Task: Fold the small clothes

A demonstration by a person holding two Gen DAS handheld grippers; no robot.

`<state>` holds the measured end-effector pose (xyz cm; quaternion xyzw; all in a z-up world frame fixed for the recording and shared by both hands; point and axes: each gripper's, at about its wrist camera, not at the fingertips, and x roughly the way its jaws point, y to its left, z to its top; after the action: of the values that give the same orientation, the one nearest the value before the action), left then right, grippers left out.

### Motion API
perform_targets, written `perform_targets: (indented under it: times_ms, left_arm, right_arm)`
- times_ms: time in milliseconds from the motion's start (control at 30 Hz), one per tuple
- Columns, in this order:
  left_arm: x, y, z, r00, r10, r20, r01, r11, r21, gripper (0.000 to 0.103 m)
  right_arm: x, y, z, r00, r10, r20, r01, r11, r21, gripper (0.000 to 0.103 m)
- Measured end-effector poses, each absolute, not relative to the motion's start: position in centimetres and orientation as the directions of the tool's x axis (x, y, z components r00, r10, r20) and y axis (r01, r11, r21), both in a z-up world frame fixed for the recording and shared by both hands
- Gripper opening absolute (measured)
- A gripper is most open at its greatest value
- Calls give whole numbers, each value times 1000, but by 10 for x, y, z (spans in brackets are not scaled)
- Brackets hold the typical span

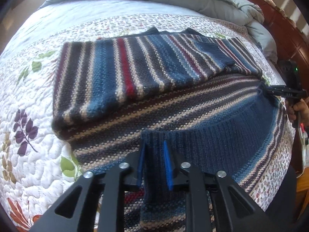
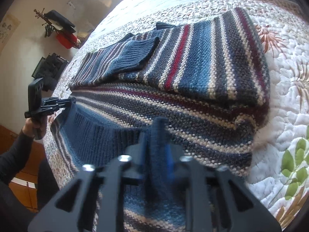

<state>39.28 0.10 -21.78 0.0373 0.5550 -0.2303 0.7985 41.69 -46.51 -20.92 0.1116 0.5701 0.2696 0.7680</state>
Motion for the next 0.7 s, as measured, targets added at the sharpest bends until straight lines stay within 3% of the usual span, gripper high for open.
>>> perform_targets:
  times_ms: [33, 133, 267, 300, 333, 367, 500, 600, 700]
  left_arm:
    - [392, 1, -218, 278, -321, -905, 409, 892, -191, 3]
    - [389, 4, -212, 291, -335, -896, 400, 893, -203, 0]
    - [386, 1, -209, 255, -363, -896, 439, 869, -227, 5]
    - [386, 3, -209, 260, -379, -888, 438, 866, -242, 33]
    - [387, 4, -208, 268, -380, -885, 430, 870, -244, 74]
    - [388, 6, -207, 284, -382, -879, 423, 873, -243, 83]
    - [400, 21, -205, 249, -504, -827, 397, 832, -388, 80]
    - [401, 23, -211, 162, -605, -780, 420, 757, -500, 72]
    - [409, 27, -229, 77, -635, -768, 381, 731, -566, 72]
  right_arm:
    - [416, -465, -209, 210, 542, -814, -286, 830, 479, 9]
    - [412, -465, -203, 223, 543, -809, -288, 830, 478, 9]
    - [411, -462, -202, 209, 542, -814, -294, 828, 477, 9]
    - [411, -461, -203, 206, 539, -817, -293, 830, 474, 10]
    - [411, -461, -203, 204, 539, -817, -291, 830, 475, 10]
    - [411, -461, -203, 205, 543, -814, -290, 829, 479, 10]
    - [411, -462, -206, 204, 548, -811, -283, 826, 487, 11]
    - [411, -466, -210, 203, 552, -809, -277, 825, 493, 12]
    - [410, -469, -211, 204, 561, -802, -271, 820, 505, 12]
